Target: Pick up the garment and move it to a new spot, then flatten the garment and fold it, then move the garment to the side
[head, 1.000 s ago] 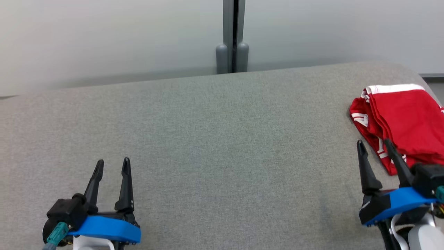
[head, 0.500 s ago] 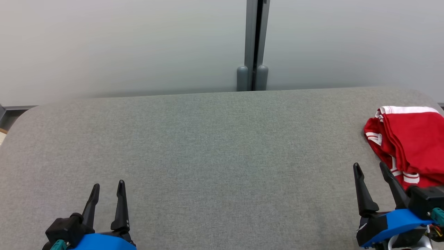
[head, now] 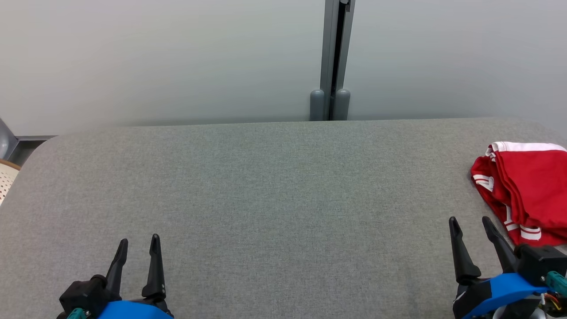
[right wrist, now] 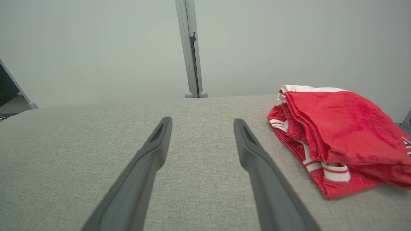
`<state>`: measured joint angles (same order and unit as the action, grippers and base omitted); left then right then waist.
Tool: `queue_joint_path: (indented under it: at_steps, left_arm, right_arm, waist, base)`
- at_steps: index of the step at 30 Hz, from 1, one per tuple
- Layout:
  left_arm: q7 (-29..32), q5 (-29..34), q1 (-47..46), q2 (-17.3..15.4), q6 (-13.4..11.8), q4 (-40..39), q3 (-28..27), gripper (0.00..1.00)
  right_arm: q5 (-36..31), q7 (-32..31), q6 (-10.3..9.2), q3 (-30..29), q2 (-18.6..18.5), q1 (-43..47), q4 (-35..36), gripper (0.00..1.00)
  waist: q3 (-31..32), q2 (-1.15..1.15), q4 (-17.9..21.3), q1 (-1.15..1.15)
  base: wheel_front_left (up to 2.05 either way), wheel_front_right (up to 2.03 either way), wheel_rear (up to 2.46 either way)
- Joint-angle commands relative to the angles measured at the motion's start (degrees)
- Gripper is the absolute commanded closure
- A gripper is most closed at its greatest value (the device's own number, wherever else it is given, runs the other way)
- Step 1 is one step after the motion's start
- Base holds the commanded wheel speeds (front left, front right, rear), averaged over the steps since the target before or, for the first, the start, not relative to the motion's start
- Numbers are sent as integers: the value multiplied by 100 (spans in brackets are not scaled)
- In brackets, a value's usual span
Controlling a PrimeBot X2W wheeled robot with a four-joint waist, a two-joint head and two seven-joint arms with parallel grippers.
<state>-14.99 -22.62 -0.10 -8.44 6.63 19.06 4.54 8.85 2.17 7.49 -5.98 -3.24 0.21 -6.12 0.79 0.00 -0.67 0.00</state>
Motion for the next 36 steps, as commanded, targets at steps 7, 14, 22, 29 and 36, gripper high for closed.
queue_joint_path:
  at_steps: [7, 14, 22, 29, 36]
  left_arm:
    - [-22, 54, 1, -3, 40, 19, -20, 0]
    - [-23, 77, 13, 12, 57, 30, -5, 0]
    - [31, 19, 40, 60, 45, 168, 9, 100]
    - [198, -474, 46, 133, 48, 220, -76, 100]
    - [388, -1111, -25, 173, 52, 142, -178, 100]
  right_arm:
    - [42, 45, 1, 72, 34, -5, -16, 0]
    - [45, 40, 1, 110, 38, -25, -30, 0]
    - [57, -21, 0, 123, 30, 17, -178, 100]
    - [639, -115, 0, 77, 36, -39, -358, 100]
    - [1401, -174, 0, 80, 35, -87, -377, 100]
  waist:
    - [-25, 0, 27, 0]
    - [-48, 0, 34, 0]
    - [-60, 0, 36, 0]
    - [-61, 0, 37, 0]
    - [-63, 0, 39, 0]
  base:
    - [0, 0, 0]
    - [0, 0, 0]
    - [0, 0, 0]
    - [0, 0, 0]
    - [0, 0, 0]
